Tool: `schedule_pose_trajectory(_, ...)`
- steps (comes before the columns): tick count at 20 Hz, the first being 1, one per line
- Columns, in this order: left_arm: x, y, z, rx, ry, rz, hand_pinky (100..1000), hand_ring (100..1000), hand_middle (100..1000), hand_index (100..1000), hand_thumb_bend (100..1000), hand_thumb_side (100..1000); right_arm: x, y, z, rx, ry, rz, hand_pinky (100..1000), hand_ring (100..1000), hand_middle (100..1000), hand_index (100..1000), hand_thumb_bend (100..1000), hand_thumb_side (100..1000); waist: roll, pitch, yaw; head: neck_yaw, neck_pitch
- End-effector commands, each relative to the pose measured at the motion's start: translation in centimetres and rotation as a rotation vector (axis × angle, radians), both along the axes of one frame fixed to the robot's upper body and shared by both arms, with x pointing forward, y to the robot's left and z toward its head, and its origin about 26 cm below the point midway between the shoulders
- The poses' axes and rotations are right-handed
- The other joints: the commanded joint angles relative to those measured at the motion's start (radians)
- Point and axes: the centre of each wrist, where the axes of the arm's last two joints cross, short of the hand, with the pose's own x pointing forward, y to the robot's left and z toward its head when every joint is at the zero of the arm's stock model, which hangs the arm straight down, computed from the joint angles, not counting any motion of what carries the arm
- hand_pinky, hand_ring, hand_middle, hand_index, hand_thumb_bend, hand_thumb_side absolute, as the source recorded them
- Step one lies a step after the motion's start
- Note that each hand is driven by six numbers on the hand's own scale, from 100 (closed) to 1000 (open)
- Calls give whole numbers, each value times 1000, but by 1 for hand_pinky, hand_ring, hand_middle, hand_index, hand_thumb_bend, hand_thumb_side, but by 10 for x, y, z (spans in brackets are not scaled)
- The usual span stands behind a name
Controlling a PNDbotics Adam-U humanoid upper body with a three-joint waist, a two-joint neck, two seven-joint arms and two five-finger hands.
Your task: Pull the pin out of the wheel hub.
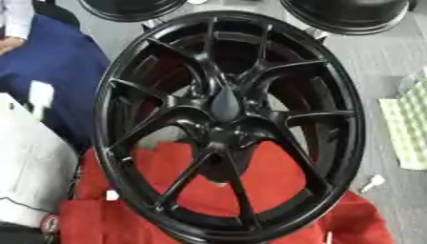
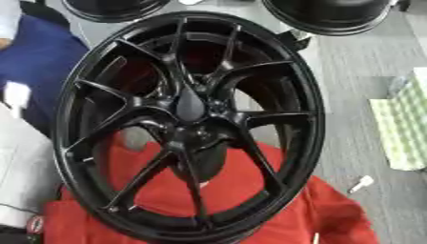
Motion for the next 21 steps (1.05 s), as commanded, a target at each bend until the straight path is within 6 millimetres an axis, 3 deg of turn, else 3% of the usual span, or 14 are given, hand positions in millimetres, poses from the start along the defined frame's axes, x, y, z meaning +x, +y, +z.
schedule_pose_trajectory(1, -16, 3, 31, -25, -135, 9, 856, 756, 687, 782, 100, 735, -4, 0, 10, 54, -4, -162, 713, 551, 503, 645, 100, 351, 0, -33, -1, 7, -5)
schedule_pose_trajectory(2, -15, -3, 36, -47, -184, -18, 844, 722, 657, 769, 100, 640, -4, 0, 10, 54, -3, -162, 713, 551, 503, 645, 100, 348, -2, -34, 0, 8, -5)
schedule_pose_trajectory(4, -13, -19, 44, -77, -280, -95, 824, 673, 622, 756, 100, 581, -4, 1, 10, 55, -1, -160, 713, 551, 503, 645, 100, 343, -6, -36, 2, 8, -4)
schedule_pose_trajectory(9, -10, -57, 46, -110, -461, -293, 802, 624, 588, 761, 100, 559, -3, 2, 11, 51, 0, -155, 712, 551, 503, 644, 100, 331, -16, -36, 5, 6, -7)
schedule_pose_trajectory(15, -5, -98, 16, -202, -595, -512, 804, 633, 597, 764, 100, 571, -2, 7, 13, 52, -12, -132, 712, 552, 504, 646, 100, 303, -28, -29, -2, 13, -18)
schedule_pose_trajectory(21, -10, -126, -30, -385, -704, -645, 812, 657, 620, 783, 100, 597, 0, 11, 13, 54, -30, -115, 714, 556, 509, 650, 100, 282, -45, -18, -18, 28, -29)
